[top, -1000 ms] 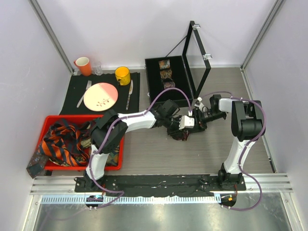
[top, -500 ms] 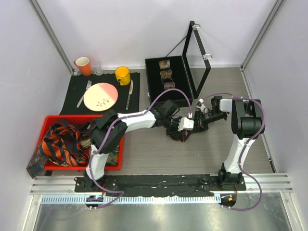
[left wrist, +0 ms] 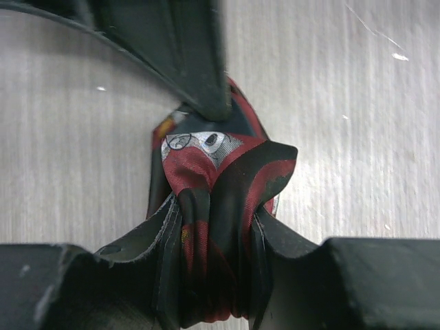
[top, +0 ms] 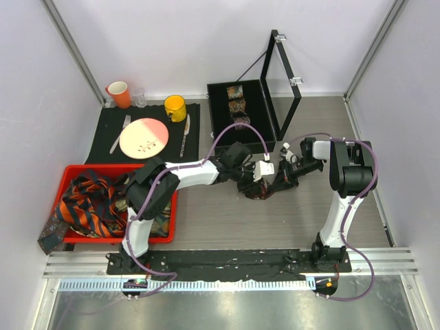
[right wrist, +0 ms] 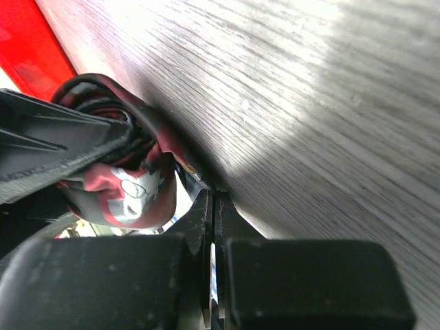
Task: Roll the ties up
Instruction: Pick up the tie at the center of the board.
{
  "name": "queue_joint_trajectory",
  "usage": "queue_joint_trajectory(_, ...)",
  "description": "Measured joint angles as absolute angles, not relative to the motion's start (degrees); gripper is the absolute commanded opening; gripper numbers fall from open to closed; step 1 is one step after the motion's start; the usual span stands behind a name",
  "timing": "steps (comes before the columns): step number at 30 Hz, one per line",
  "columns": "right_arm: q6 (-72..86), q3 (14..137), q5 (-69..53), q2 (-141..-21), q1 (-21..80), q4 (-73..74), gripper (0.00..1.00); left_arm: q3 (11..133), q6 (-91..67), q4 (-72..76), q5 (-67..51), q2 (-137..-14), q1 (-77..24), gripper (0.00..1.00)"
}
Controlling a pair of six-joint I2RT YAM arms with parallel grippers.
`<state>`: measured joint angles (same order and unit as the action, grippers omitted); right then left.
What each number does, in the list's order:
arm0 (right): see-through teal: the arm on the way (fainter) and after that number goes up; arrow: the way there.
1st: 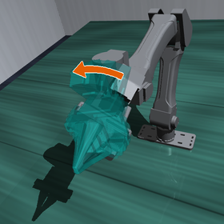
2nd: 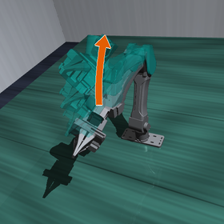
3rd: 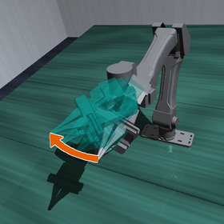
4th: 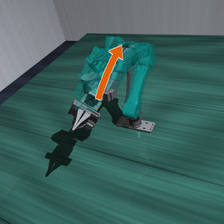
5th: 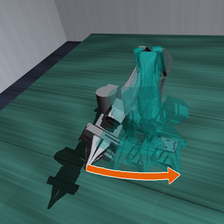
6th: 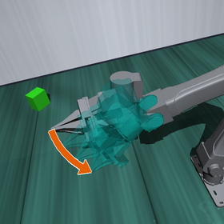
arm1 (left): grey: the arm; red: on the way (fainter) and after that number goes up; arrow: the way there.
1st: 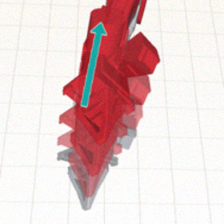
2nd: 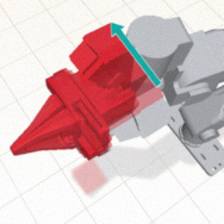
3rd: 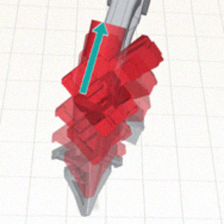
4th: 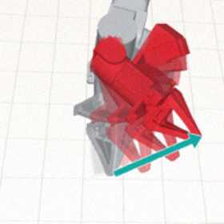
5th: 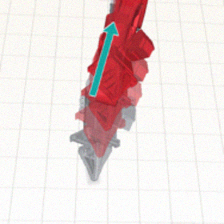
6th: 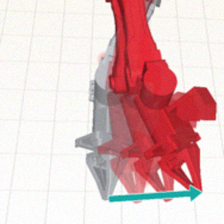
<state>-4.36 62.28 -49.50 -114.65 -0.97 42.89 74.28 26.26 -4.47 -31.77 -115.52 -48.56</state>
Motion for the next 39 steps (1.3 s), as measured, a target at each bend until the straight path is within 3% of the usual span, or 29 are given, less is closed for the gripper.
queue_joint_trajectory(13,-5.3,64.07,-50.94,-114.65,-0.82,43.59,0.02,75.59,30.55,-5.74,-26.37,-115.87,-49.23,0.02)
queue_joint_trajectory(17,-4.19,64.47,-55.42,-114.65,-0.97,43.83,0.41,77.01,33.1,-8.34,-25.08,-116.31,-49.8,0.02)
queue_joint_trajectory(20,-3.62,64.49,-58.7,-114.65,-1.13,44.18,0.62,77.78,34.0,-9.85,-24.27,-116.49,-49.91,0.02)
queue_joint_trajectory(24,-3.95,64.6,-62.15,-115.04,-1.1,45.21,0.79,78.96,34.81,-11.57,-23.66,-116.9,-49.91,0.02)
queue_joint_trajectory(30,-4.6,65.87,-64.55,-117.73,0.12,46.59,0.78,79.79,35.03,-12.64,-23.62,-117.27,-49.91,0.02)
queue_joint_trajectory(39,-3.18,66.78,-65.1,-118.26,2.02,47.22,0.64,80.68,35.05,-13.74,-23.62,-117.69,-49.91,0.02)
